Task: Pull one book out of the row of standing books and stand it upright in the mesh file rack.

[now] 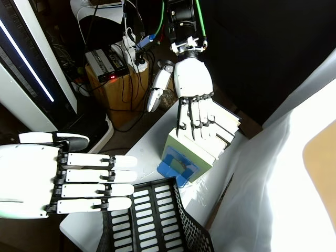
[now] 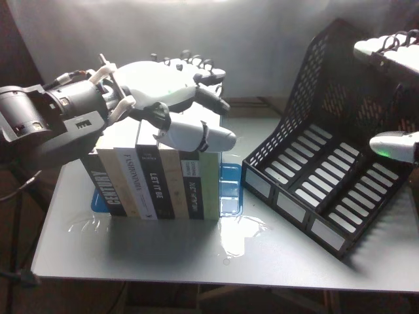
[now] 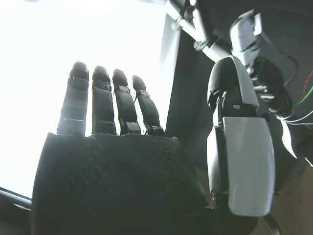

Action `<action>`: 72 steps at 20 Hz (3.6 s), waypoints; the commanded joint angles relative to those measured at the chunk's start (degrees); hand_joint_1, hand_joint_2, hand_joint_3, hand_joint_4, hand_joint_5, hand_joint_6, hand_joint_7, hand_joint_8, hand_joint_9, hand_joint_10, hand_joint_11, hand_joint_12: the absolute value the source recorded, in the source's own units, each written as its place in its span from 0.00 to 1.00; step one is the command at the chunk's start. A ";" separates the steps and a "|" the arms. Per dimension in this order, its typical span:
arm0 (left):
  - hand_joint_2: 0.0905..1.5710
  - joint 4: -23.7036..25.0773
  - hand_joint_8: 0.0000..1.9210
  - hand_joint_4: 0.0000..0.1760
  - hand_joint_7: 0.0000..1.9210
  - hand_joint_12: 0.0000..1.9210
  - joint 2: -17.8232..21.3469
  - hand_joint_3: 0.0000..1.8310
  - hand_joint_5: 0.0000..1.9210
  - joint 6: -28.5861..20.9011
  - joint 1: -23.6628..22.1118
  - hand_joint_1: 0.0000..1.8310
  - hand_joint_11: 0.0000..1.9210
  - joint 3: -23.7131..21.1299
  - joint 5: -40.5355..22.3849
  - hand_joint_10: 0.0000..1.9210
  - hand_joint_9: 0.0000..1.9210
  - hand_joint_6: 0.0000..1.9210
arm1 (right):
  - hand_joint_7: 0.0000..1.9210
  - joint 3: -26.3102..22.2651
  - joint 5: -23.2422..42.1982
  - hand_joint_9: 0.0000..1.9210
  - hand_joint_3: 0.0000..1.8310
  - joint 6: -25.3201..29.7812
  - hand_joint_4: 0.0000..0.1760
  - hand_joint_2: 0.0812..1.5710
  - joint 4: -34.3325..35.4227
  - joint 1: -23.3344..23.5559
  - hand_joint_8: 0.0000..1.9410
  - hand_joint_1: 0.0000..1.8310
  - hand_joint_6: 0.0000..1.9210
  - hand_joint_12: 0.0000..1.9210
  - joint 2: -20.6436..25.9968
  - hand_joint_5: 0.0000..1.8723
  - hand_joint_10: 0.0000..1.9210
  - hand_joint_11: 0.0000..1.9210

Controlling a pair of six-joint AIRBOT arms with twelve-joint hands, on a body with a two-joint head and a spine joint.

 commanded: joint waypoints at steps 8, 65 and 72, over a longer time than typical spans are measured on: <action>0.72 -13.65 0.00 0.00 0.06 0.00 3.21 0.00 0.31 9.24 3.93 0.00 0.00 -1.14 -7.17 0.00 0.00 0.01 | 0.00 0.50 5.15 0.00 0.00 0.33 0.00 0.72 0.41 0.92 0.00 0.37 0.00 0.00 -0.04 0.00 0.00 0.00; 0.71 -6.12 0.00 0.00 0.02 0.00 12.25 0.01 0.30 -0.31 26.85 0.00 0.00 -19.42 -16.02 0.00 0.00 0.01 | 0.00 0.70 4.84 0.00 0.00 2.59 0.00 0.72 1.11 -0.03 0.00 0.35 0.00 0.00 -0.79 0.00 0.00 0.00; 0.71 -7.43 0.01 0.00 0.06 0.00 14.22 0.00 0.31 -1.07 27.53 0.00 0.00 -20.91 -20.72 0.00 0.00 0.01 | 0.00 0.75 4.75 0.00 0.00 2.59 0.00 0.73 1.17 -0.03 0.00 0.36 0.00 0.00 -0.86 0.00 0.00 0.00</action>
